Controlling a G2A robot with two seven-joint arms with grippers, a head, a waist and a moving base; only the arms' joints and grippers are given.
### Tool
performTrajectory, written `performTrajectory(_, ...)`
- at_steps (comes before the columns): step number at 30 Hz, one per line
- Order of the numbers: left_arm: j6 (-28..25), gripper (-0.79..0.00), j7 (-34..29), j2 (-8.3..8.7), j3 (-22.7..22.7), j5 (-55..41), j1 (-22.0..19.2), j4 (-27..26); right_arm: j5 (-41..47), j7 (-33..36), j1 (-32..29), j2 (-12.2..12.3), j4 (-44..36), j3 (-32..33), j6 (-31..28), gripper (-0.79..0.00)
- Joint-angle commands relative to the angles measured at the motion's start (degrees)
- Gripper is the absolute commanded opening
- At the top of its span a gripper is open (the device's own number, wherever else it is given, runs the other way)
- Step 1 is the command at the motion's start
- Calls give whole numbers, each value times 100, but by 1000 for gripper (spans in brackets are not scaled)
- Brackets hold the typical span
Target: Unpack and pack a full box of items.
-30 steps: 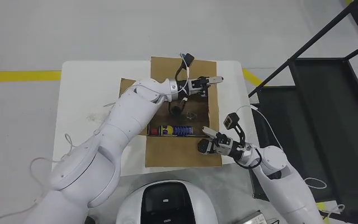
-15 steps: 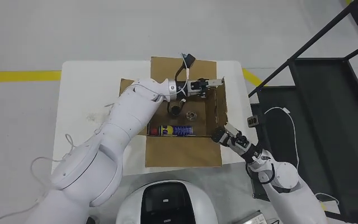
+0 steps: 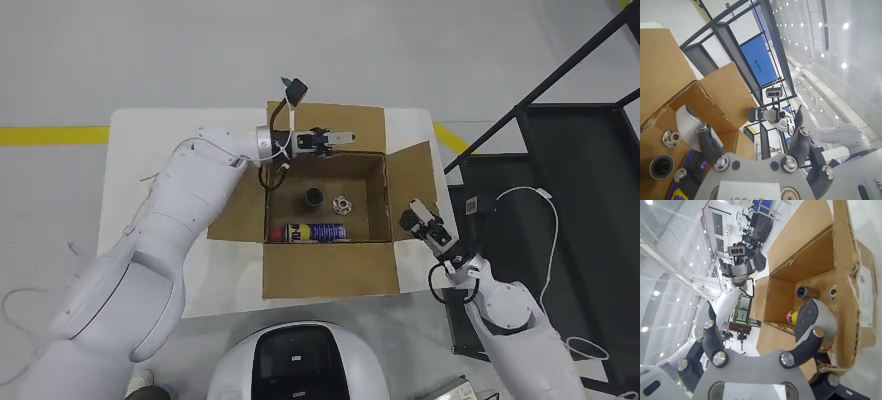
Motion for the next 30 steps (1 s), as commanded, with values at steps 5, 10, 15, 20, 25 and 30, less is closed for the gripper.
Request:
performTrajectory(5,89,0,-19,668,-674,341,529,-1055,-372,-439,299,-31,407,33,82,0)
performTrajectory(10,636,0,65,1191,-1425,879,1302,-2496,-620,-425,746,-54,849,-123,282,0)
performTrajectory(15,1438,0,194,1659,-2420,1566,2360,-4304,-979,-407,1147,-84,1168,-356,469,0)
performTrajectory(20,2063,0,212,1944,-3255,2005,3317,-5688,-1333,-737,1539,-152,1484,-682,721,0)
performTrajectory(25,2360,0,210,2090,-3772,2103,3861,-6292,-1543,-1121,1801,-228,1757,-955,835,0)
performTrajectory(30,2493,0,118,2181,-4073,2054,4115,-6433,-1569,-1075,1998,-275,2016,-1120,947,0)
